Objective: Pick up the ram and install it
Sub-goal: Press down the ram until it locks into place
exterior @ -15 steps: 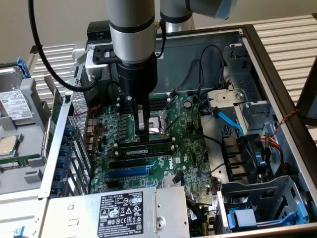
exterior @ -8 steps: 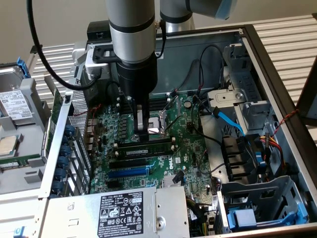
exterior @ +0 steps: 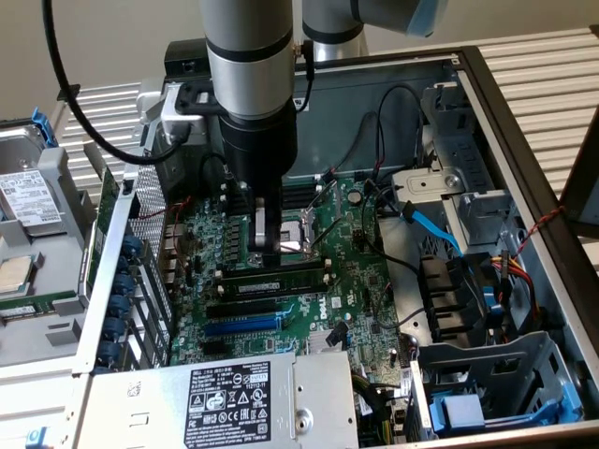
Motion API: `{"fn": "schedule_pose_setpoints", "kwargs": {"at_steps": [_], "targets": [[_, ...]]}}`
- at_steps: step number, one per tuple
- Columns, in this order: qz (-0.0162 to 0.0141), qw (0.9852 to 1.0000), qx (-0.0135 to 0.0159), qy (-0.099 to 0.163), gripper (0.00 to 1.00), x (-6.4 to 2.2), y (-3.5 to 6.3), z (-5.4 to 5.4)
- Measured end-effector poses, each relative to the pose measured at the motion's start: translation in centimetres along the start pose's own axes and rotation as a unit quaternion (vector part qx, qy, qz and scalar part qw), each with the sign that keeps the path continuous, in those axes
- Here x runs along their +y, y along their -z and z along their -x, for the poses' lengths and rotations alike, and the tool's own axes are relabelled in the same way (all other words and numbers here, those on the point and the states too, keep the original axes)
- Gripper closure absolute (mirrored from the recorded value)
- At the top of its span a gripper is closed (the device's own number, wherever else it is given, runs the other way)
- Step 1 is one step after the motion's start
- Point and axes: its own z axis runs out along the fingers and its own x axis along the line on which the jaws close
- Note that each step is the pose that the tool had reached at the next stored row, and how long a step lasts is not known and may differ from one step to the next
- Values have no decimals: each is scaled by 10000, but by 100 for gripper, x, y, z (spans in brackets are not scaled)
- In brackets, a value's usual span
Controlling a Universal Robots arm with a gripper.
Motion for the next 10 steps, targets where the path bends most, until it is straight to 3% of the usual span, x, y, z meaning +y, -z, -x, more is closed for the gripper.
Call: {"fn": "schedule_pose_setpoints", "kwargs": {"at_steps": [10], "targets": [[8, 9984, -5, -566, 89, -3, -1, 0]]}}
